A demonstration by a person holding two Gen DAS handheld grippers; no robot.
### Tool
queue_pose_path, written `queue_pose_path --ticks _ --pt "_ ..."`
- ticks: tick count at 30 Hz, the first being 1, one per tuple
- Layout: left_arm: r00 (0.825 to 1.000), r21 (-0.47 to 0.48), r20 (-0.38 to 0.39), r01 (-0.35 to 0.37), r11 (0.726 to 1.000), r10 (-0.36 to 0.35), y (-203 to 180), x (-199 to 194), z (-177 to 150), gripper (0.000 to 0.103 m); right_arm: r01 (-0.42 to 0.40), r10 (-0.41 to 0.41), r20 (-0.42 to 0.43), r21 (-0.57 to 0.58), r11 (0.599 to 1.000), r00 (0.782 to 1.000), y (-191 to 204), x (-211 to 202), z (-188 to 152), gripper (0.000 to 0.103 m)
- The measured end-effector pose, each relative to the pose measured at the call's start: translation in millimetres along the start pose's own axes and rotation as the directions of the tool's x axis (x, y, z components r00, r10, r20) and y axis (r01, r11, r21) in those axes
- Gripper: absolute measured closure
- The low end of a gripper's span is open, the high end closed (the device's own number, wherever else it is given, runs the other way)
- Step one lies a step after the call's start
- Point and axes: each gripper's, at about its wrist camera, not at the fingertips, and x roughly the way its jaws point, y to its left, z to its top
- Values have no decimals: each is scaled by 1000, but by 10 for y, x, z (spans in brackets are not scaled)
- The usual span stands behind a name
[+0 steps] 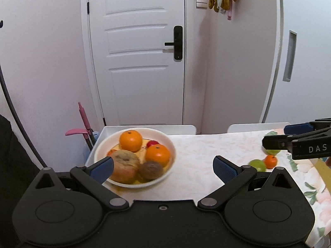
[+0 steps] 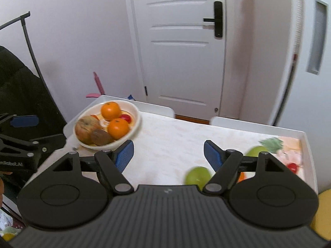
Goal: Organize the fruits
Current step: 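Move both open tools to the two green apples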
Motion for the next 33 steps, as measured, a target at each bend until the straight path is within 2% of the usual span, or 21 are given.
queue_pose_path --ticks 7,10,18,24,33 --pt "1000 -10 2 -15 1000 15 -547 20 -42 0 30 -30 -5 6 1000 1000 -601 -157 -140 12" --pt "1000 2 -6 -22 1000 22 -778 83 -59 0 46 -46 1 15 999 999 -854 -170 -183 0" --pt "999 11 -35 -3 1000 4 -1335 398 -133 0 52 -51 -12 24 998 999 -1400 -20 -256 0" --pt "994 8 -111 3 1000 -3 -1619 777 -214 0 46 -45 -44 27 999 998 -1639 232 -290 0" --pt "985 19 -169 24 1000 -21 -1938 1209 -276 0 17 -12 -109 39 999 994 -1840 640 -355 0"
